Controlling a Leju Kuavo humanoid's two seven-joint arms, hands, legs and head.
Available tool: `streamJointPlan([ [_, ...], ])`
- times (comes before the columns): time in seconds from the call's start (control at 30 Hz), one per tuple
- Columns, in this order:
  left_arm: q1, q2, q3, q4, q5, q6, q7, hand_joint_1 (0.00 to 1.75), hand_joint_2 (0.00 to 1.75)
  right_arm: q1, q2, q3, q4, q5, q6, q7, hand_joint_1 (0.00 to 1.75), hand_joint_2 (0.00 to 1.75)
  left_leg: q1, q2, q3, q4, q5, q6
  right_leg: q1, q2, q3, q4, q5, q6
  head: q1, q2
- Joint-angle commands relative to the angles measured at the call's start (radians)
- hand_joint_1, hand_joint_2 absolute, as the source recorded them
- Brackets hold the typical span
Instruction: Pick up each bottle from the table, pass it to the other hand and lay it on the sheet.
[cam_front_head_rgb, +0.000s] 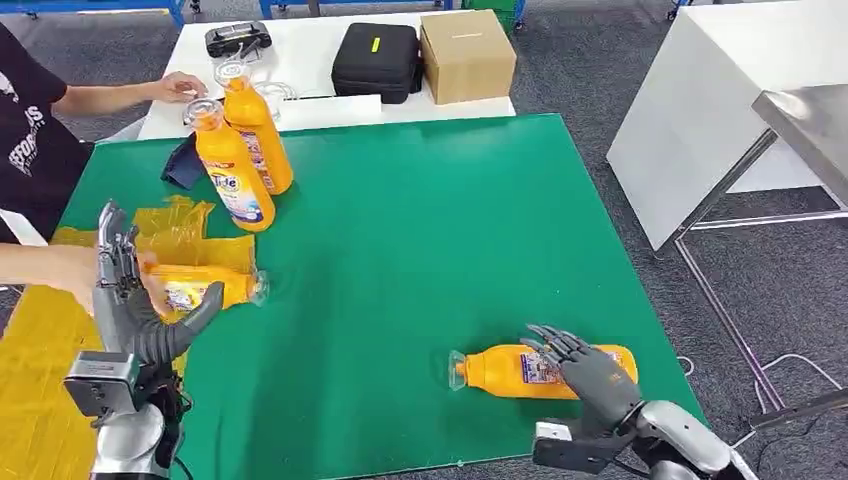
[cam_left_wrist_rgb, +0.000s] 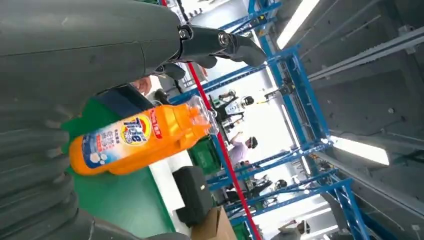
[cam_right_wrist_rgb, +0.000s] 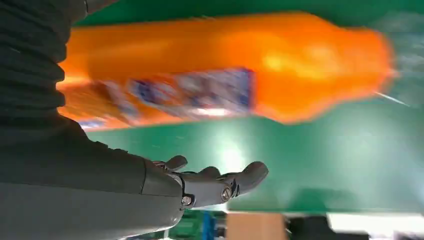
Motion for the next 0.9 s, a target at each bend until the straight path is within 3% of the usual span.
streamJointPlan([
  [0.03, -0.024, -0.005, -0.027, 0.023, -0.007, 0.002, 0.015, 0.0, 1.75, 0.016, -0.043, -0.004, 0.073, 0.089, -0.017, 0.098, 0.0, 1.75, 0.002, -0.002, 0.005, 0.0, -0.002, -0.001, 0.001, -0.001, 0.006, -0.001, -0.002, -0.002, 0.0, 0.0],
  [0.37, -0.022, -0.002, -0.035, 0.019, -0.023, 0.005, 0.02, 0.0, 1.75, -0.016, -0.06, 0.018, 0.117, 0.159, 0.009, 0.136, 0.0, 1.75, 0.001, -0.001, 0.003, 0.0, -0.001, -0.001, 0.001, 0.0, 0.003, -0.001, -0.001, -0.001, 0.0, 0.0],
  [0.5, -0.018, -0.005, -0.036, 0.012, -0.027, 0.002, 0.026, 0.0, 1.75, -0.058, 0.012, 0.024, 0.189, 0.224, -0.01, 0.166, 0.0, 1.75, 0.002, 0.0, 0.006, -0.001, -0.003, -0.002, 0.002, 0.001, 0.007, -0.002, -0.002, -0.002, 0.0, 0.0],
  [0.73, -0.021, -0.009, -0.038, 0.015, -0.029, -0.001, 0.033, 0.0, 1.75, -0.095, 0.043, 0.037, 0.257, 0.284, 0.011, 0.208, 0.03, 1.75, 0.002, 0.0, 0.005, -0.001, -0.001, -0.001, 0.002, 0.001, 0.006, -0.002, -0.001, -0.002, 0.0, 0.0],
  [0.77, -0.023, -0.009, -0.038, 0.016, -0.029, -0.002, 0.035, 0.0, 1.75, -0.103, 0.048, 0.038, 0.275, 0.3, 0.016, 0.216, 0.23, 1.75, 0.002, 0.001, 0.004, -0.001, -0.001, -0.001, 0.002, 0.001, 0.005, -0.002, 0.0, -0.001, 0.0, 0.0],
  [0.83, -0.024, -0.01, -0.038, 0.018, -0.029, -0.003, 0.036, 0.0, 1.75, -0.114, 0.06, 0.036, 0.298, 0.305, 0.019, 0.219, 1.1, 1.75, 0.002, 0.002, 0.005, -0.001, -0.001, -0.001, 0.002, 0.001, 0.005, -0.002, 0.0, -0.001, 0.0, 0.0],
  [0.9, -0.024, -0.01, -0.038, 0.018, -0.029, -0.003, 0.036, 0.0, 1.75, -0.114, 0.06, 0.036, 0.298, 0.305, 0.019, 0.219, 1.1, 1.75, 0.002, 0.001, 0.007, -0.001, -0.001, -0.001, 0.002, 0.0, 0.007, -0.002, -0.001, -0.002, 0.0, 0.0],
])
